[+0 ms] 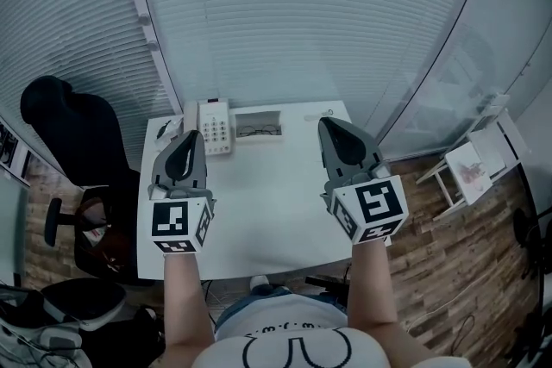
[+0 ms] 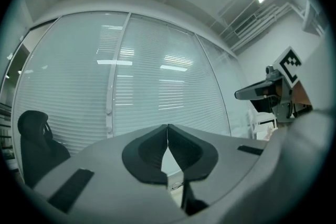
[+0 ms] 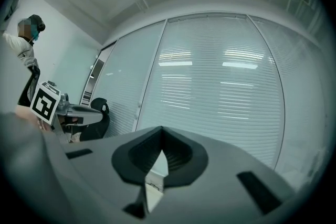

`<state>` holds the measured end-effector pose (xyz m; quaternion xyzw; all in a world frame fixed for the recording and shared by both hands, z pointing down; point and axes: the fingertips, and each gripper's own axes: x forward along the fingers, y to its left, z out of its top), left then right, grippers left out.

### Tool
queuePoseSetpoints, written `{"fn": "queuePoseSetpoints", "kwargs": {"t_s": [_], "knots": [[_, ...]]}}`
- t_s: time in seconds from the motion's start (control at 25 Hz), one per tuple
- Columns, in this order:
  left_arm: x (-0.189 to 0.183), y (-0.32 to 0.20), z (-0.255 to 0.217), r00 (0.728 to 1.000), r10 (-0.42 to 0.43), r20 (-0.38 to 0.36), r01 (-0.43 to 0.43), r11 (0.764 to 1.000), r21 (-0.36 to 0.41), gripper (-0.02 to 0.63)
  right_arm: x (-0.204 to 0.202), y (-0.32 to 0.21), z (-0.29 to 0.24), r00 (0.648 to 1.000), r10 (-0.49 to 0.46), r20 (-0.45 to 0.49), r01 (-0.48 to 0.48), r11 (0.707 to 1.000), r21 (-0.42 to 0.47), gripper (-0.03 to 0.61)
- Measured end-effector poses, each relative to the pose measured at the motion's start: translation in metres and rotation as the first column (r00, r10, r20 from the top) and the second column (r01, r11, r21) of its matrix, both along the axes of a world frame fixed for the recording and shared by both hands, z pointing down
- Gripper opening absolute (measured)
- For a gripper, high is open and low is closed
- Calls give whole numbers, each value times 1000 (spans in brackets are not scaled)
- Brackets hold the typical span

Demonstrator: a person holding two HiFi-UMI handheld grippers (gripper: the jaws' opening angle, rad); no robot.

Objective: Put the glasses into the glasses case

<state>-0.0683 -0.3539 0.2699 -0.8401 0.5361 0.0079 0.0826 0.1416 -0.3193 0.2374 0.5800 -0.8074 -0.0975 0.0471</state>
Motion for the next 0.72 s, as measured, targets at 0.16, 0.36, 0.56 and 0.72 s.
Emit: {"fn": "queuePoseSetpoints", "kwargs": {"t_s": [0.16,0.36,0.56,0.72], "knots": [[-3,3,-5,1000,-12,-4,12,1000,20,18,3,4,-1,1000,10,-8,-10,1000,12,9],[4,8,-8,999,-13,34,11,999,35,18,11,11,4,999,31,-14,-31,999,12,9],[9,15,-18,999,-13,47,10,998,59,18,20,19,1,999,44,-12,-44,999,21,9],[10,17,-23,998,-12,54,8,998,70,18,22,22,1,998,52,-26,-51,998,23,9]]}}
